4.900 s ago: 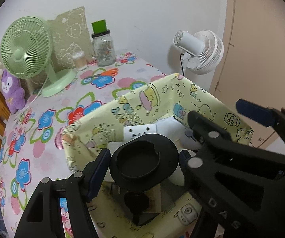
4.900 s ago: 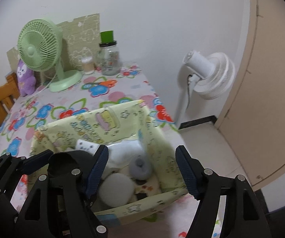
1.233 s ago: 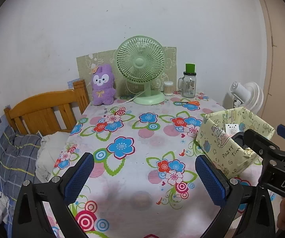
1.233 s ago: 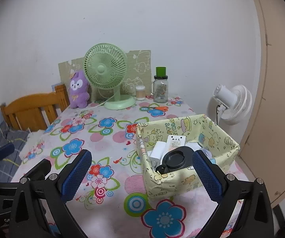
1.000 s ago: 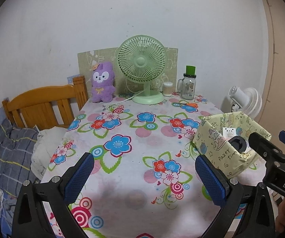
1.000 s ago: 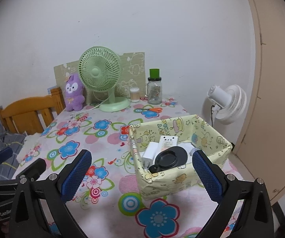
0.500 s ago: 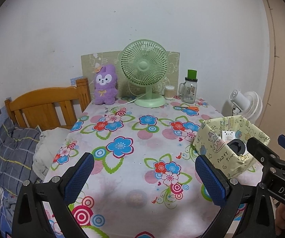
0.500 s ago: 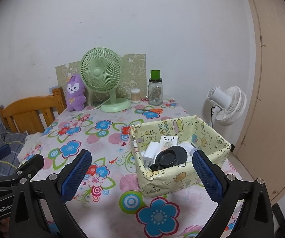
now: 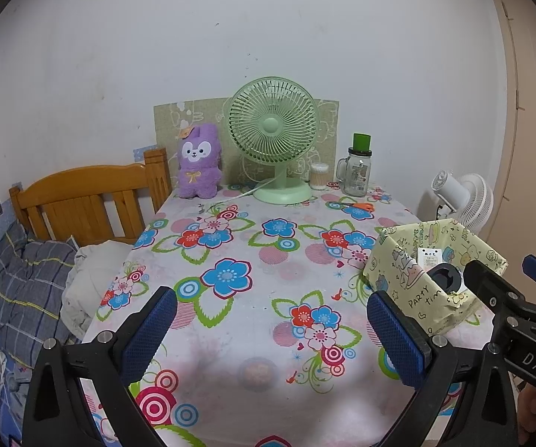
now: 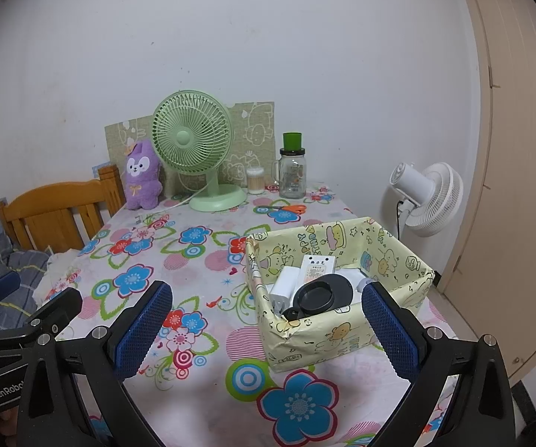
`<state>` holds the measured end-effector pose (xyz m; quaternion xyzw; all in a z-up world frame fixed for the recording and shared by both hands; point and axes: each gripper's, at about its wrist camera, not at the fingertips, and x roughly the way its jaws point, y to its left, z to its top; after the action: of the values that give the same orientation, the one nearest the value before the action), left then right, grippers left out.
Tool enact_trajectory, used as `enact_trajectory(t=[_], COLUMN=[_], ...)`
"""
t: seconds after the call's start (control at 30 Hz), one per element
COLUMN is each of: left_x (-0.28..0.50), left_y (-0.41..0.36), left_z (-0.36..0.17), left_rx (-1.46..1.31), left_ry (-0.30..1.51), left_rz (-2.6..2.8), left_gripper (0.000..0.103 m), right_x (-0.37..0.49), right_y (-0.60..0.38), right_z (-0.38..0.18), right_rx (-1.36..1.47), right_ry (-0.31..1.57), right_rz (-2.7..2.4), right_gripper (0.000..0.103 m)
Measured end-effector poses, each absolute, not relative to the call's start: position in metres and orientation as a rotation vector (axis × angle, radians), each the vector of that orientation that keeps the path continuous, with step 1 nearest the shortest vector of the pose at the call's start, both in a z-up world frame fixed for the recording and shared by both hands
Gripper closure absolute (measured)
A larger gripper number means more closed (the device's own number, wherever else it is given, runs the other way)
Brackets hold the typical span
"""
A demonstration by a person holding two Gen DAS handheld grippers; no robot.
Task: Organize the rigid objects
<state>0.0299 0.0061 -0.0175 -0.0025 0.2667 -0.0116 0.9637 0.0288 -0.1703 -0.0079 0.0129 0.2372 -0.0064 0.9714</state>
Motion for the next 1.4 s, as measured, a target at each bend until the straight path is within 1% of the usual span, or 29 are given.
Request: enact_trajectory(t=[1.4], left_x=[0.0319], left_y=[0.006], left_z=[-0.0248], left_rx=[0.002], left_ry=[0.551], left_rz=[-0.013], left_gripper=[0.0], right_x=[0.0292], right_y=[-0.1728], right_z=[-0.0084], right_rx=[0.024], right_ry=[0.481], right_rz=[-0.016], right_gripper=[0.0])
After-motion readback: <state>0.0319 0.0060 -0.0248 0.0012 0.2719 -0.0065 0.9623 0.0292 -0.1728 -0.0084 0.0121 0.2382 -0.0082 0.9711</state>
